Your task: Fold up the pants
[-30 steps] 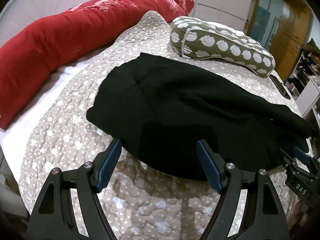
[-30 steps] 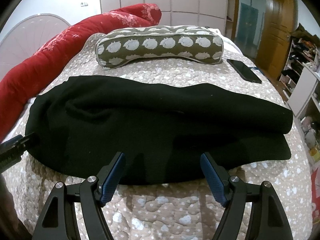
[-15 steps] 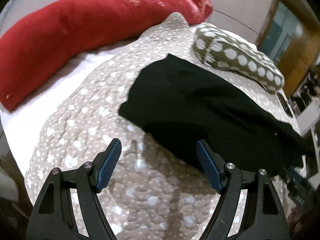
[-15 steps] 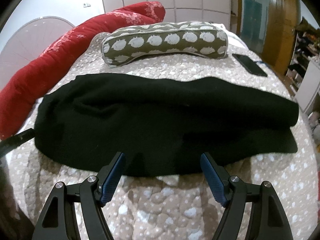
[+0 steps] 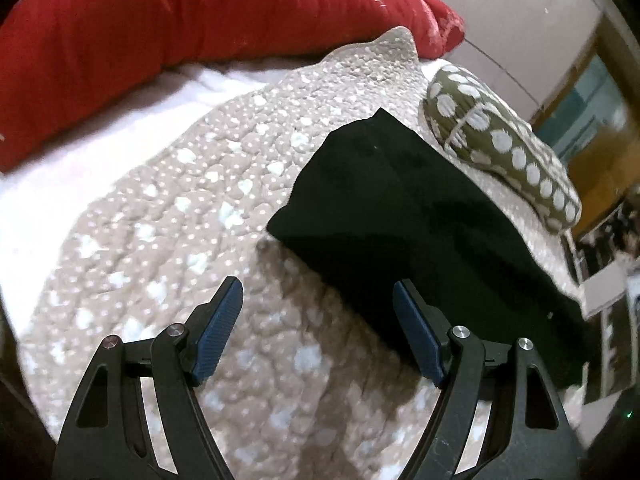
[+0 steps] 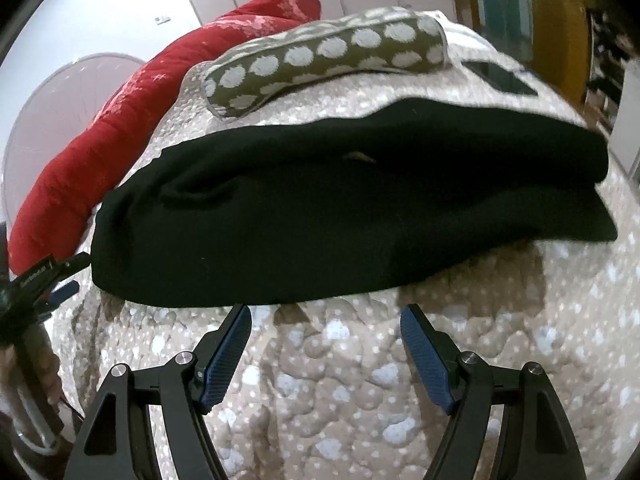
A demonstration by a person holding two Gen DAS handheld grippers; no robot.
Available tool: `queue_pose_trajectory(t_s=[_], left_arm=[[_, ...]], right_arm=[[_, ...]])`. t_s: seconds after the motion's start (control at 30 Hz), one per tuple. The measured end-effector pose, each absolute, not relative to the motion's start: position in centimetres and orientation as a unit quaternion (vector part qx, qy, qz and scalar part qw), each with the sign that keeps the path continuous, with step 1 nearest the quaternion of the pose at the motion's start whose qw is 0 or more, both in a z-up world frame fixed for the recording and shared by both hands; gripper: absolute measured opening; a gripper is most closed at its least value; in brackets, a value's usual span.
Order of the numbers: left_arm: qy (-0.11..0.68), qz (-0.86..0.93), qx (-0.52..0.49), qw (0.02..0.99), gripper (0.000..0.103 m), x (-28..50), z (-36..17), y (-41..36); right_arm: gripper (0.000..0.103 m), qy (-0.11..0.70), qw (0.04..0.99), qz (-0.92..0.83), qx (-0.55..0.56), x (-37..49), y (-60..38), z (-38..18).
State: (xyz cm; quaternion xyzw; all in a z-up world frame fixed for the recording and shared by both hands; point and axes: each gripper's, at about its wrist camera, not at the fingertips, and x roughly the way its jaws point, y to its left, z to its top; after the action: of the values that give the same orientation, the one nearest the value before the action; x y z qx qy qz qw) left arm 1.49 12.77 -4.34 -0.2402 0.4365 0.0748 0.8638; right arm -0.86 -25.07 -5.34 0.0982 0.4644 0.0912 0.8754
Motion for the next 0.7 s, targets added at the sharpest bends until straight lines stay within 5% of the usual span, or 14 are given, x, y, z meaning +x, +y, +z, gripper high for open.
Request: queue_pose_trajectory(t_s=[0.23, 0.3, 0.37, 0.47, 0.7], left_arm=[[0.442, 0.036, -0.264, 0.856, 0.078, 4.8, -5.2, 12.1], [0.438, 0.036, -0.263, 0.859, 0.064, 5.3, -5.3, 11.7], [0.438, 0.039, -0.255, 0.861, 0.031, 5.4, -5.3, 11.3], [0.431, 0.045, -0.239, 0.869, 0.016, 4.9, -4.8, 10.7], [0.422, 0.037, -0.214, 0.88, 0.015, 0.7, -2.3, 11.7]], right_arm=[[0.075, 0.443, 0.885, 0.091, 0.112, 1.1, -24.9, -6.2], [0.061, 0.433, 0.889, 0.086, 0.124, 1.7, -25.0, -6.4], [0.04, 0.422, 0.893, 0.08, 0.136, 2.3, -25.2, -6.5], [0.014, 0.419, 0.887, 0.098, 0.166, 2.9, -25.9, -6.7], [0.007, 0.388, 0.898, 0.138, 0.158, 0.0, -25.9, -3.1]])
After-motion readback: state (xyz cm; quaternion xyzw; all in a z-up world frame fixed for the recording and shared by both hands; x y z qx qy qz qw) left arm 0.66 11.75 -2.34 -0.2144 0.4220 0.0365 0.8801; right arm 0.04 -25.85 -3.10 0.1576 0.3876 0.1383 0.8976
